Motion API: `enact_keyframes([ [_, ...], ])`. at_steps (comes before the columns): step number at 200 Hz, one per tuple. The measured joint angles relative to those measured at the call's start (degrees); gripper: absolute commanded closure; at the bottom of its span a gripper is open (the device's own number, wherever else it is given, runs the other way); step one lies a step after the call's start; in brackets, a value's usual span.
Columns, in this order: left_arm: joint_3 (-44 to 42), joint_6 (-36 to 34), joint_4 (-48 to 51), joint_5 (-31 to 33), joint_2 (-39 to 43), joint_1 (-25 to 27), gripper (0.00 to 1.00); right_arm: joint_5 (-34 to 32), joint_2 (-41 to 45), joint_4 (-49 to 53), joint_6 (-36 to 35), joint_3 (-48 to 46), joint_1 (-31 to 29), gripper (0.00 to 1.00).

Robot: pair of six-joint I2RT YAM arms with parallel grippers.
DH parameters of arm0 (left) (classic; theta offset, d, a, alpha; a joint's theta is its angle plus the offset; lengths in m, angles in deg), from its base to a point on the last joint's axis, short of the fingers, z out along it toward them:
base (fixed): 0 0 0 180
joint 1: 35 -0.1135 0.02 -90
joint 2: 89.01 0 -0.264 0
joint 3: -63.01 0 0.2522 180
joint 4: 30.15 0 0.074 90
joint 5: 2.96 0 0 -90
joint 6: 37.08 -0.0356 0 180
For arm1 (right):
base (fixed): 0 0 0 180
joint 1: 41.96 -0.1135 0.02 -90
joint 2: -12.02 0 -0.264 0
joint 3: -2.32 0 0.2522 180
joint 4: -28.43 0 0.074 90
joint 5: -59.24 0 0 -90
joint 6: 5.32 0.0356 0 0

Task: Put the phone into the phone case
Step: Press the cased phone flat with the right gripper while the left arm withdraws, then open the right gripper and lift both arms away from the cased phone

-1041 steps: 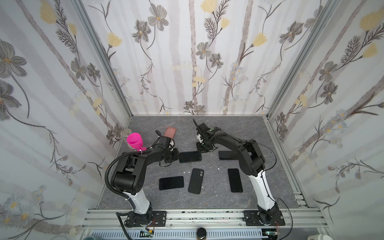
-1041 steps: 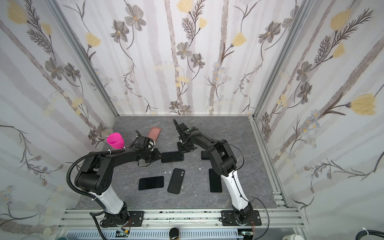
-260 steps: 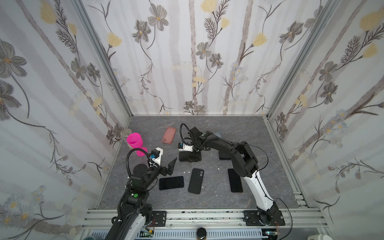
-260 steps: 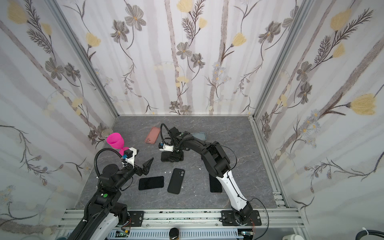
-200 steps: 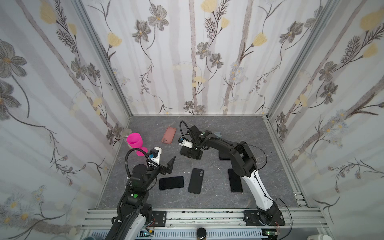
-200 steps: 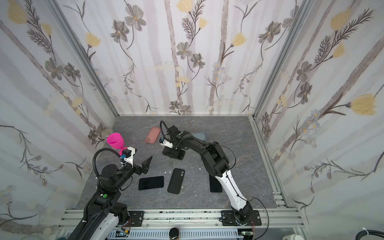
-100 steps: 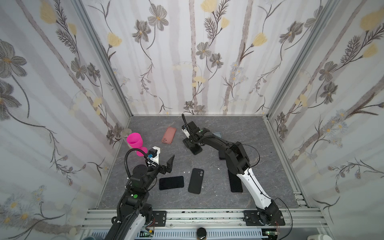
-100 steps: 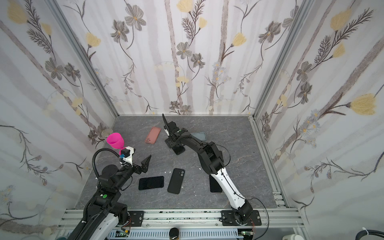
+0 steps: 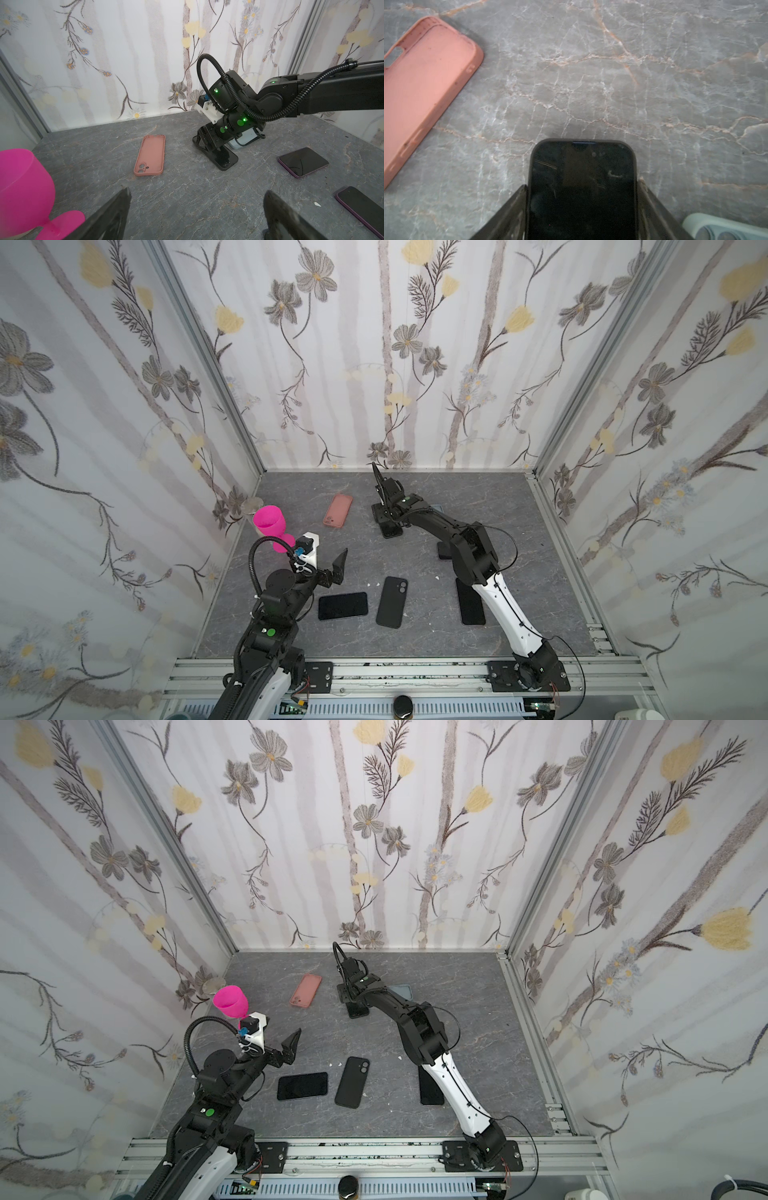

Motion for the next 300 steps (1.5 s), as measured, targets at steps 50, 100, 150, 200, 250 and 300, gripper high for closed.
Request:
enact_keyframes([
  [50, 0.02, 0.37, 0.02, 0.59, 0.09, 0.31, 0.00, -1.57, -0.66, -0.70, 2.03, 1.11, 0.07, 0.29],
  [100, 0.35, 0.39, 0.09, 0.83, 0.04, 0.35, 0.00, -0.63, -0.59, -0.28, 3.15, 1.36, 0.11, 0.13],
  [150, 1.92, 0.42, 0.48, 1.90, -1.57, 0.35, 0.00, 2.32, -0.59, -0.31, 2.69, 1.42, 0.13, 0.09],
  [200, 7.72, 0.59, 2.25, 2.51, -6.21, 0.35, 0.02, 7.34, -0.26, 0.72, -7.10, 1.03, 0.79, 0.06],
  [250, 17.33, 2.95, 4.24, 1.81, -16.74, 1.36, 0.07, 13.40, 11.80, 3.91, -17.88, -13.25, 6.95, 0.05],
  [300, 25.68, 4.92, 4.07, 1.18, -28.15, 6.25, 0.10, 20.65, 41.55, 1.97, -20.70, -32.57, 18.53, 0.04],
])
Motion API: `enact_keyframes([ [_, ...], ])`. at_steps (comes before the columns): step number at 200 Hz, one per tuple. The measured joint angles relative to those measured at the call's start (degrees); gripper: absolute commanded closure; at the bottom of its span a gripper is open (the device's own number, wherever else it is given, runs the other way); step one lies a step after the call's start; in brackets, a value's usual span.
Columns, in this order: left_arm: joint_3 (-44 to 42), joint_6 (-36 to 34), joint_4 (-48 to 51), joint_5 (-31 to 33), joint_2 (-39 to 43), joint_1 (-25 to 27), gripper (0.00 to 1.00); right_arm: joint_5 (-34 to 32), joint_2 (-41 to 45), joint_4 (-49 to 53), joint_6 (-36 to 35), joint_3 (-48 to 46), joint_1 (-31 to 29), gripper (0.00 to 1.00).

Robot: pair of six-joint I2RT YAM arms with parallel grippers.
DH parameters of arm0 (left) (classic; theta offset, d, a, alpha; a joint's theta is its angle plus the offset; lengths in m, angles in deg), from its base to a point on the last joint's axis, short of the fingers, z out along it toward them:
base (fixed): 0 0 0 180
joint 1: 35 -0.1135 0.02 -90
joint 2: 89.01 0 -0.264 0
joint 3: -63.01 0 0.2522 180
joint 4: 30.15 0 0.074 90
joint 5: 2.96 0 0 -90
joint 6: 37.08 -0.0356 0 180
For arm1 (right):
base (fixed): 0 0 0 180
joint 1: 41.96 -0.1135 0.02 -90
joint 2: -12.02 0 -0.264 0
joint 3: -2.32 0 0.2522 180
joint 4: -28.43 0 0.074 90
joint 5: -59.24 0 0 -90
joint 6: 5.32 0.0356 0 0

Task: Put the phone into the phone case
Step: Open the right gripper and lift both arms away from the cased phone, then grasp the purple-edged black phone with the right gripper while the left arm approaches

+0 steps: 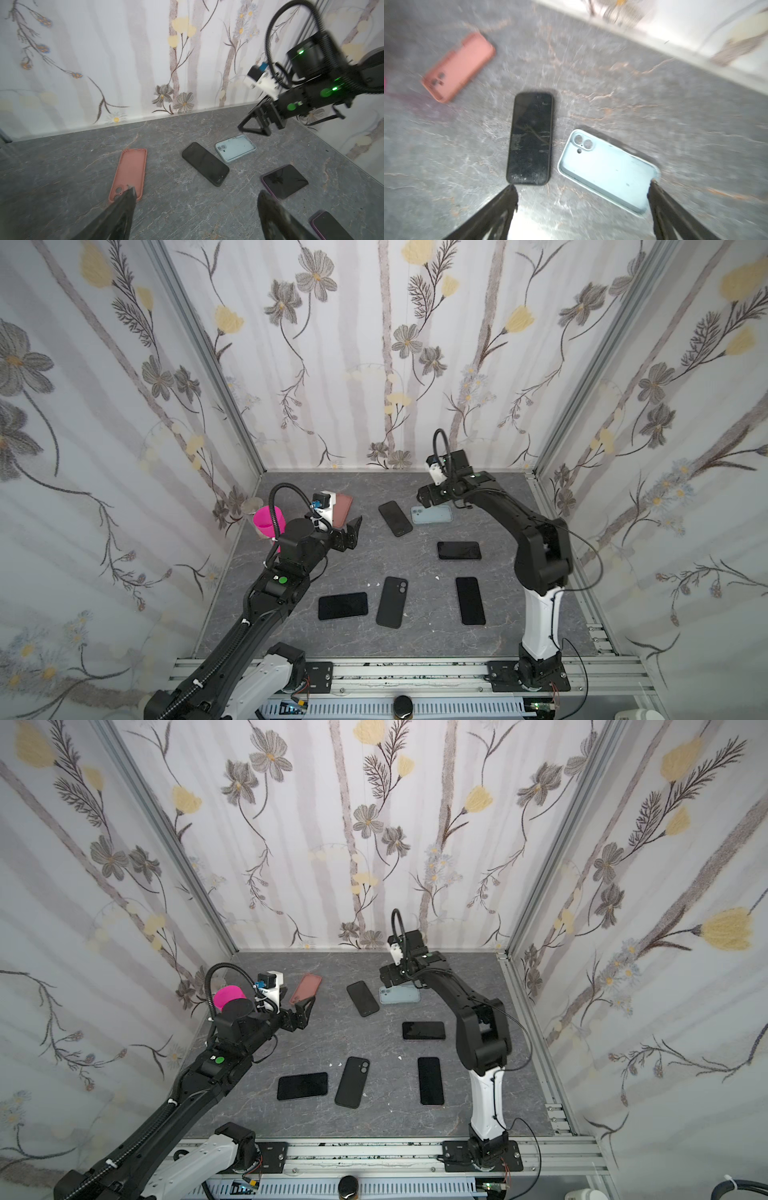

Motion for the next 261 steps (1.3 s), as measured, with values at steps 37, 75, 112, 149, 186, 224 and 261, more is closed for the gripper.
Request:
enact_keyframes([
  [37, 4.07, 1.97, 0.13, 2.67, -6.60, 3.82, 0.10, 7.74, 17.16, -9.46, -1.14, -4.59, 2.29, 0.06],
  [75, 8.72, 2.99, 2.43, 3.30, -13.22, 6.32, 0.13, 10.62, 17.09, -2.14, -5.16, -10.49, 5.77, 0.12],
  [112, 13.60, 2.99, 4.28, 1.66, -20.37, 7.72, 0.15, 14.05, 24.52, -2.97, -13.42, -19.82, 10.08, 0.10],
  [149, 18.99, 2.80, 4.72, -2.71, -27.93, 9.40, 0.17, 14.01, 27.43, 0.72, -28.37, -27.93, 11.13, 0.00],
  [186, 26.45, 2.29, 6.19, -6.47, -37.29, 11.56, 0.21, 11.08, 25.51, 4.87, -40.35, -32.22, 11.54, 0.00],
  [224, 36.37, 3.02, 11.17, -9.01, -47.15, 13.99, 0.28, 10.34, 18.75, 5.64, -43.80, -31.98, 12.22, 0.00],
  [261, 40.39, 3.67, 15.10, -10.05, -52.76, 16.74, 0.28, 9.77, 11.69, 6.16, -45.33, -30.14, 12.44, 0.00],
])
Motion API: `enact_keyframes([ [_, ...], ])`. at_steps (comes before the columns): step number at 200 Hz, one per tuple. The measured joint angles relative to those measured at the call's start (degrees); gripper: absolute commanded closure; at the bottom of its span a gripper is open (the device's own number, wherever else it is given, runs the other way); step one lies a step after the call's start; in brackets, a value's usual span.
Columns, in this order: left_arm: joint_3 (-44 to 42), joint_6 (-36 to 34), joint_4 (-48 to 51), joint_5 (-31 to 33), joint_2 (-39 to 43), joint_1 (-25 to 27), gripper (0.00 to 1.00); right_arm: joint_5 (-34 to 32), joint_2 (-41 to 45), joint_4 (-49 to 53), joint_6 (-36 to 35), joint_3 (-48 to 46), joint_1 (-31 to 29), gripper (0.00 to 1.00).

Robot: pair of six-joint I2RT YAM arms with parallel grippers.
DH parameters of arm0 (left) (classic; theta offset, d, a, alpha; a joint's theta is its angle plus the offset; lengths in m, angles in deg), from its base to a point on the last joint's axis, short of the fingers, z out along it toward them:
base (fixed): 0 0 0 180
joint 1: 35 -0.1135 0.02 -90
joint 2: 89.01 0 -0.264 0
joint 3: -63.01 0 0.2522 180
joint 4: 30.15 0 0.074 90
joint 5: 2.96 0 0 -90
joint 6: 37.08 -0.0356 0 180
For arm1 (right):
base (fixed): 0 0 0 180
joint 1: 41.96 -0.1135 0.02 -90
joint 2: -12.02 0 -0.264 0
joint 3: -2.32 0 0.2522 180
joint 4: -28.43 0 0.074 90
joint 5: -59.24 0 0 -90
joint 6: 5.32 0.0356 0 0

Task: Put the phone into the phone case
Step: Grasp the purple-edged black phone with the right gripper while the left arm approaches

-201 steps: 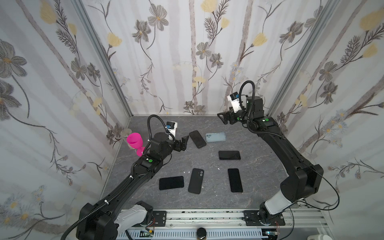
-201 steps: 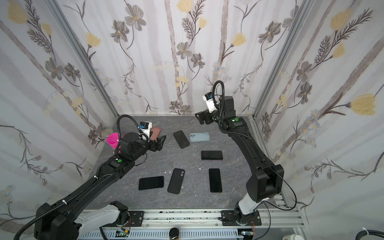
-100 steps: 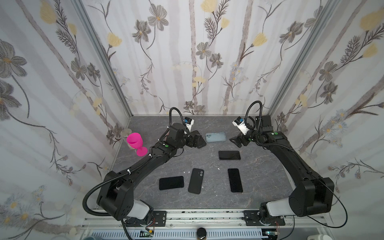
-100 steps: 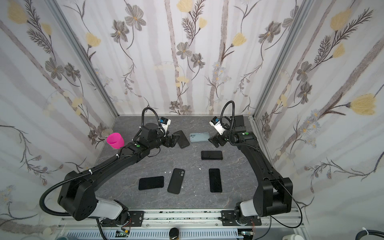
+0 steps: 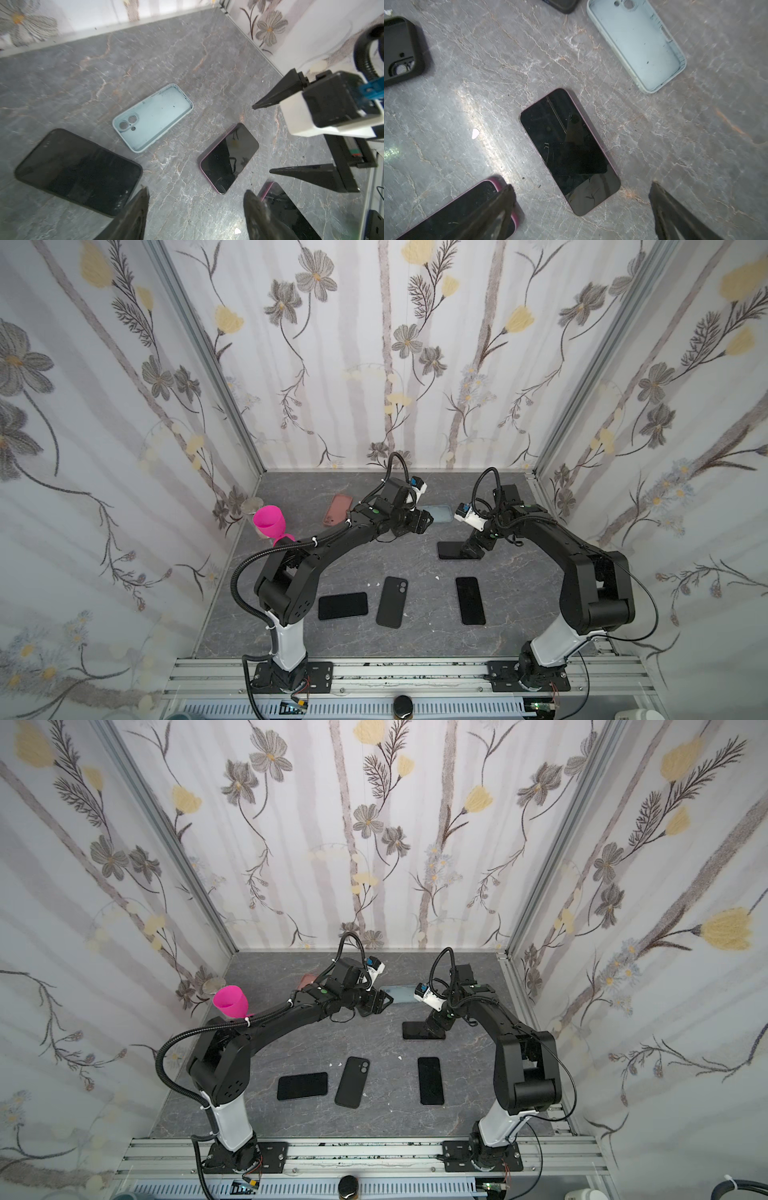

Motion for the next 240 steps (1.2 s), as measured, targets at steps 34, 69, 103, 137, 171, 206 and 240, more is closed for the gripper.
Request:
enact_keyframes([
  [34, 0.00, 2.49, 1.55, -0.66, -2.25, 1.01, 0.27, -0.04, -4.55, 0.04, -0.15, 2.40, 0.00, 0.00],
  [69, 0.00, 4.57, 1.99, -0.15, -3.78, 0.92, 0.29, 0.37, -7.96, 0.28, -0.09, 2.89, -0.42, 0.00],
  [103, 3.04, 5.38, 3.06, 0.59, -6.93, 0.96, 0.35, 1.20, -8.13, -0.42, -0.07, 1.79, -1.27, 0.00],
  [137, 7.89, 5.35, 4.28, 1.55, -9.75, 0.90, 0.35, 0.76, -7.63, -0.66, -0.35, -0.81, -2.99, 0.00],
  [171, 7.82, 5.35, 4.68, 1.51, -9.70, 0.70, 0.35, -0.98, -7.82, -1.27, -0.96, -0.92, -4.61, 0.00],
  [206, 5.75, 5.33, 4.72, 1.33, -8.28, 0.52, 0.35, -4.39, -8.87, -2.01, -1.51, -0.87, -6.67, 0.00],
  [240, 3.48, 5.27, 4.81, 1.40, -5.64, -0.13, 0.35, -6.08, -11.02, -1.92, -1.84, 0.81, -7.67, 0.01],
])
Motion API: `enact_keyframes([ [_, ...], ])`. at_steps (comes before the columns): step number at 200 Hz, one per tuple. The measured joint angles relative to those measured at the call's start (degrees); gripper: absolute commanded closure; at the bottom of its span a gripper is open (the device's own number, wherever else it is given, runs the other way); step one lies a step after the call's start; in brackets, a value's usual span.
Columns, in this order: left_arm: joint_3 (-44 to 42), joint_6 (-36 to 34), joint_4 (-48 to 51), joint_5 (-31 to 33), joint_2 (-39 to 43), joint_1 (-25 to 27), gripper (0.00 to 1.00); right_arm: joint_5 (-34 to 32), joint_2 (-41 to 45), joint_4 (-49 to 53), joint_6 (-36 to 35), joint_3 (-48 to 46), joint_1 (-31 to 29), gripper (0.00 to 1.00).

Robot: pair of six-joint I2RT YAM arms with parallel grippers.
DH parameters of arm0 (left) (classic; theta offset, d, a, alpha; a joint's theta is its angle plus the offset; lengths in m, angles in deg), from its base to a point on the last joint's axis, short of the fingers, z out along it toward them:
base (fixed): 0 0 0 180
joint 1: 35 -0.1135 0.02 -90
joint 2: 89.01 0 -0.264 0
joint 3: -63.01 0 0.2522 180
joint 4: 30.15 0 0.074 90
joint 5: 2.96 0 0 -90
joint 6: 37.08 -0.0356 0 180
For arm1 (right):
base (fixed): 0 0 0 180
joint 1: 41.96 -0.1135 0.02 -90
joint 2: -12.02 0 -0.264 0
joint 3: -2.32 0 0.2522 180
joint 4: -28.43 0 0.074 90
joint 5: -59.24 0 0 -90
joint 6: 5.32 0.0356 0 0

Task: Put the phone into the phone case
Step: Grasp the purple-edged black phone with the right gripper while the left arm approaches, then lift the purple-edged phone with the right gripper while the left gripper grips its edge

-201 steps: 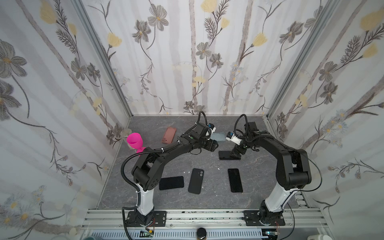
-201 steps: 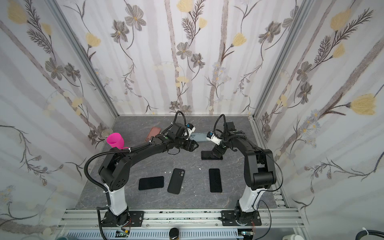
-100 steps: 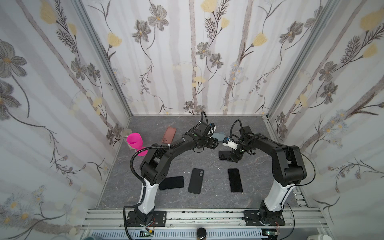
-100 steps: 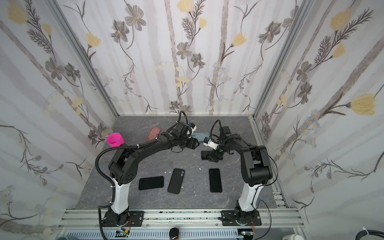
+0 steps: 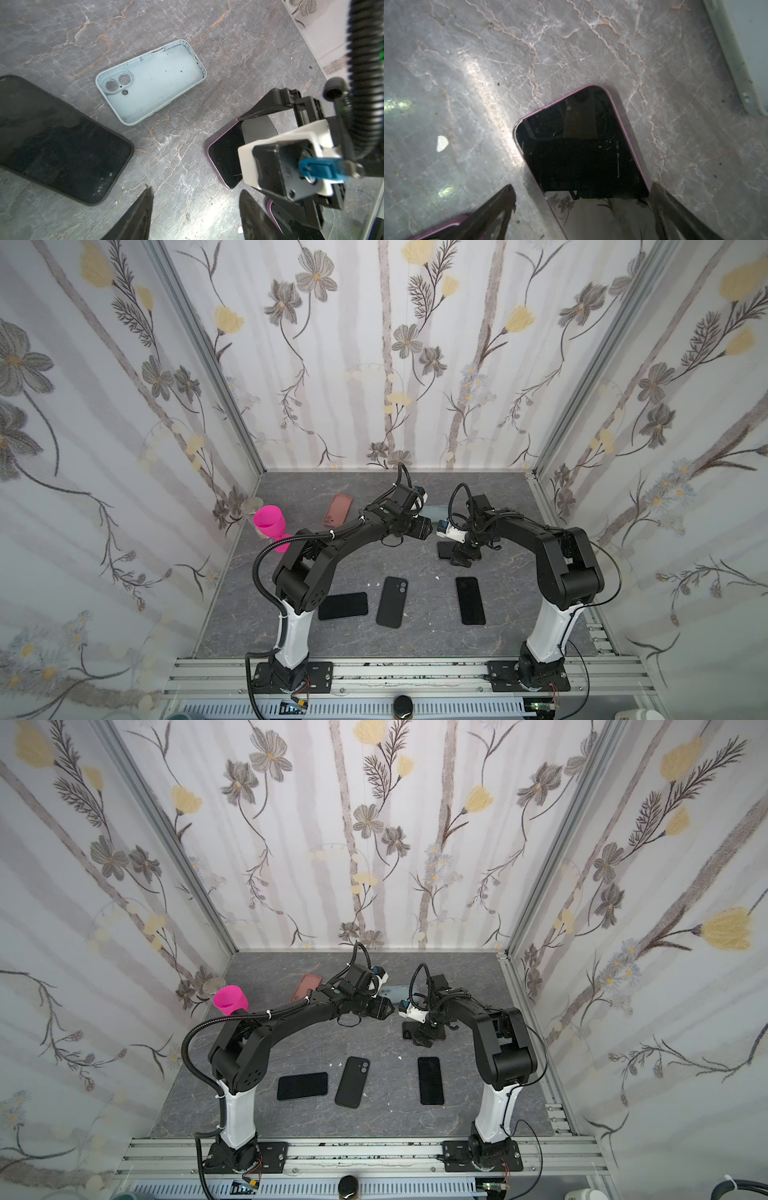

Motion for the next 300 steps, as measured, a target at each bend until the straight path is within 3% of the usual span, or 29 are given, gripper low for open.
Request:
enact_keyframes([
  [50, -4.37, -0.02, -0.66, 0.66, 4.90, -1.33, 0.35, -0.42, -2.51, 1.62, 0.87, 2.40, -0.70, 0.03],
  [85, -6.67, -0.02, -1.38, 1.07, 7.96, -2.67, 0.35, -1.31, -3.65, 2.78, 2.93, 4.20, -0.81, 0.16],
  [140, -8.63, -0.02, -1.44, 1.66, 10.45, -3.96, 0.35, -3.28, -3.87, 0.98, 10.49, 3.74, -1.03, 0.27],
  [181, -9.75, -0.13, -1.44, 1.64, 12.22, -4.20, 0.35, -2.93, -3.17, -0.83, 16.09, 2.56, -1.07, 0.46],
  [209, -11.06, 0.09, -1.42, 1.62, 13.46, -4.20, 0.36, -2.71, -2.60, -1.14, 18.71, 2.40, -1.05, 0.53],
  [300, -14.51, 3.96, -3.26, -0.35, 16.39, -4.20, 0.38, -5.77, 4.72, -2.23, 23.39, -1.03, -0.74, 0.64],
])
